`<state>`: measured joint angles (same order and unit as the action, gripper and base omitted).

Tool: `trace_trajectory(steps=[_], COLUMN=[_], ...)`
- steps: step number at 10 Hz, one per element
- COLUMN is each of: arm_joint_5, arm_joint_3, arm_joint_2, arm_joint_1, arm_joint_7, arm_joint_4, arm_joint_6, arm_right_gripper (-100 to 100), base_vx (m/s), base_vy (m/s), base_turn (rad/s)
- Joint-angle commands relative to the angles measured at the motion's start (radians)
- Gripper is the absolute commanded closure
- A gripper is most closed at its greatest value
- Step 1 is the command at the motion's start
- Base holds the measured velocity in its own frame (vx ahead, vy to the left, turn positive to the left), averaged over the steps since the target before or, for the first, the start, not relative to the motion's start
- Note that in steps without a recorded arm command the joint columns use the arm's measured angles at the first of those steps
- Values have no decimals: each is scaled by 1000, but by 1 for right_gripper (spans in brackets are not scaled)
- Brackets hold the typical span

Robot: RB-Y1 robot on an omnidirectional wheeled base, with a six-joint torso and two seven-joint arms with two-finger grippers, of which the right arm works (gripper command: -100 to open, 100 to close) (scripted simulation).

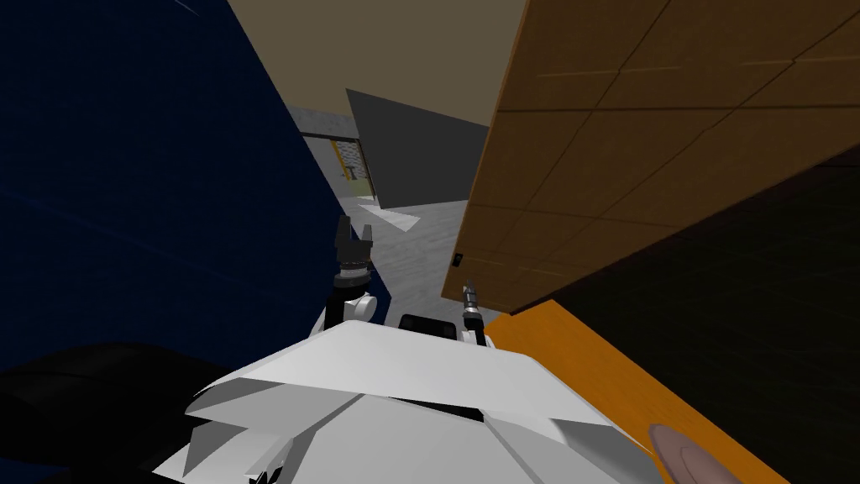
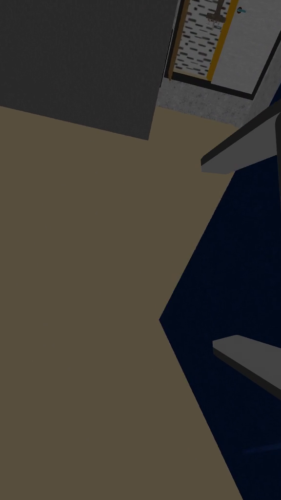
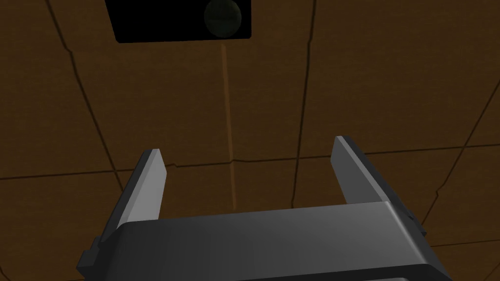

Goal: Push the door open

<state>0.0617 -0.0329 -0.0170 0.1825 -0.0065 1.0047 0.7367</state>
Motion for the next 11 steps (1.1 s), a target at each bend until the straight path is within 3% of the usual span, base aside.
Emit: trace_trajectory(steps=[1,2,3,6,9,11], arm_joint_5=[0,-1,-3,-6,-9,-12], arm_joint_3=[-1,1,4,12,19,24], arm_joint_2=[-28,-16,10,37,35,15], arm_joint_1=[2,-3,-8,-18,-28,-36], arm_joint_7=[7,4,6,8,11,13], arm_joint_4=[2,-7,-13,-24,-34,-42], arm_joint_6=[-2,1,5,9,13,16], arm_right_gripper=[-100,-100,-100,-100,-100,-100], base_vx=[-69,-26,90,235,206,215], base_vy=[92,49,-25,-54,34,26], base_turn=[-21,-9,3,21,19,22])
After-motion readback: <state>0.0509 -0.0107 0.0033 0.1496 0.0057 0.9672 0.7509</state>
